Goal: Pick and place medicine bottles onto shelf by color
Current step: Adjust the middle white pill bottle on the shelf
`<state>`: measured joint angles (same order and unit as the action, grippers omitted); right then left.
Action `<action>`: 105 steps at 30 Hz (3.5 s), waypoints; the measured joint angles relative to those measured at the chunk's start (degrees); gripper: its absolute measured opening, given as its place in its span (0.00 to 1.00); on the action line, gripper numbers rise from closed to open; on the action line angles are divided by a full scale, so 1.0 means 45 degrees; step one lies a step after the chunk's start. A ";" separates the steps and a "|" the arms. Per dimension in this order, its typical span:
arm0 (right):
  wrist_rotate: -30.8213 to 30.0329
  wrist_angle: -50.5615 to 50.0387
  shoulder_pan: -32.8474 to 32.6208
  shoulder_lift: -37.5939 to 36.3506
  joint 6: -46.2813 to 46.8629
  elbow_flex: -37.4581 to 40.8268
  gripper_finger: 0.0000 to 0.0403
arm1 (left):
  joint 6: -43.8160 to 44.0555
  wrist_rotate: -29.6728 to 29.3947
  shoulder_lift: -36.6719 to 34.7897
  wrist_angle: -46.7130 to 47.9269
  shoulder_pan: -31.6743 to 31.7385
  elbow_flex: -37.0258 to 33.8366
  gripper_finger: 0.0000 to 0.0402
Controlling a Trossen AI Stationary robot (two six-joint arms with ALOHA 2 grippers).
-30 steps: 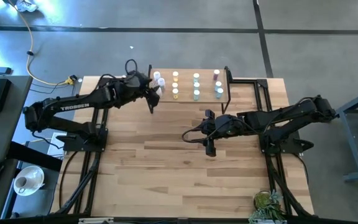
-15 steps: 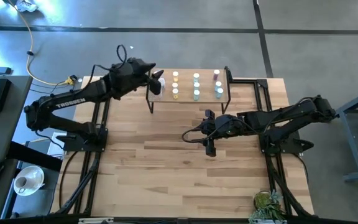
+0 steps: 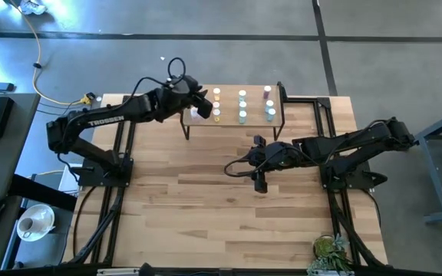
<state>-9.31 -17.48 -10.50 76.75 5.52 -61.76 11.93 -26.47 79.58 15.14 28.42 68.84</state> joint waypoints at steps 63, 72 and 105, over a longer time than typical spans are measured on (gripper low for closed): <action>0.0003 -0.0324 0.0000 0.0000 0.0442 0.0000 0.47 | 0.3197 0.0870 0.3977 0.6986 0.0458 0.4555 0.00; 0.0003 -0.0338 0.0000 0.0000 0.0442 0.0000 0.47 | 0.2986 0.0694 0.4199 0.6968 0.0531 0.4550 0.00; 0.0003 -0.0348 -0.0010 0.0000 0.0447 0.0000 0.47 | 0.3166 0.0373 0.4073 0.7868 0.0492 0.4555 0.00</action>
<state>-9.30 -19.05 -10.55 76.75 7.53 -61.76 26.17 -24.80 97.91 50.55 30.63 89.34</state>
